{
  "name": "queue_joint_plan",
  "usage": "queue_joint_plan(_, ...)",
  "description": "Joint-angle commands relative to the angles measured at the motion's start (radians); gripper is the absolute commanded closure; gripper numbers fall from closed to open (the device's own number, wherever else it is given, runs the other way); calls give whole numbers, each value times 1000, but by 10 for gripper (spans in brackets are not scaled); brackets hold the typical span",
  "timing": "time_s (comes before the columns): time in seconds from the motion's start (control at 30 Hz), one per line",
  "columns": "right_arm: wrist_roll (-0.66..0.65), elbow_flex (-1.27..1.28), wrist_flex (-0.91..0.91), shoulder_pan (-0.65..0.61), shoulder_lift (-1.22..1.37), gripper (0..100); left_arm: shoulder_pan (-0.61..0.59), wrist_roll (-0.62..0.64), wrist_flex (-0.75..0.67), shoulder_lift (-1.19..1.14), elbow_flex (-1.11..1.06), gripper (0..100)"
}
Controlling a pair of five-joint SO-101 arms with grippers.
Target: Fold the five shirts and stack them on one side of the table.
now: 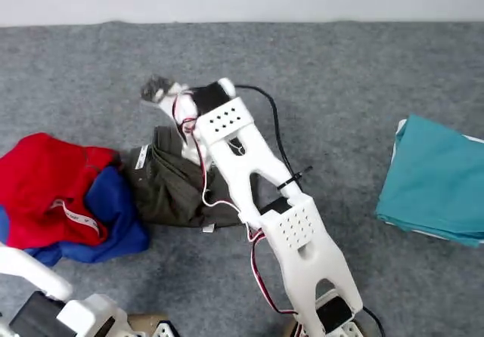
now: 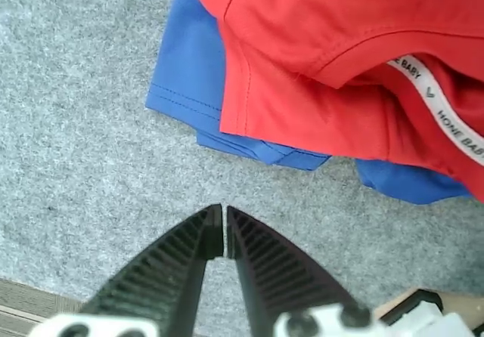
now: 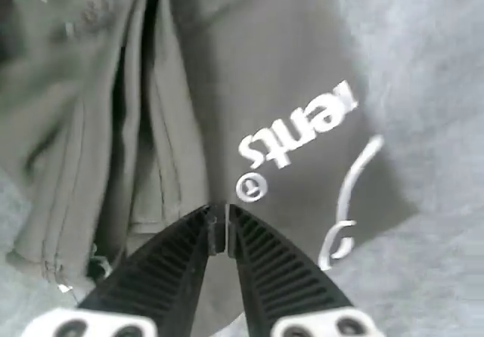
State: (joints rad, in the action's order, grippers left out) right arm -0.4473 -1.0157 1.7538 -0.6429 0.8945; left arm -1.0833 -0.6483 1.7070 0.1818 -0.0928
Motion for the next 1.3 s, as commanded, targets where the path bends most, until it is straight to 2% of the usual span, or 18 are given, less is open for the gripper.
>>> queue_joint_plan(0.0, -14, 71, 39, -28, -7, 990, 9, -5, -20, 48, 7, 984)
queue_joint_plan(0.27, -12, 80, -61, -325, 5, 990, 9, -5, -20, 48, 7, 984)
queue_joint_plan(0.37, -12, -14, -51, -386, -16, 990, 9, -5, -20, 48, 7, 984)
queue_joint_plan(0.57, -8, -269, 44, -326, -39, 990, 9, -5, -20, 48, 7, 984)
queue_joint_plan(0.8, -8, -250, 42, -151, -51, 990, 9, -5, -20, 48, 7, 984)
queue_joint_plan(0.9, -8, -178, 41, -122, -33, 990, 9, -5, -20, 48, 7, 984)
queue_joint_plan(1.03, -8, -112, 35, -170, 24, 990, 9, -3, -20, 48, 7, 984)
queue_joint_plan(1.27, -8, -158, -33, -341, 160, 990, 9, -3, -17, 48, 7, 984)
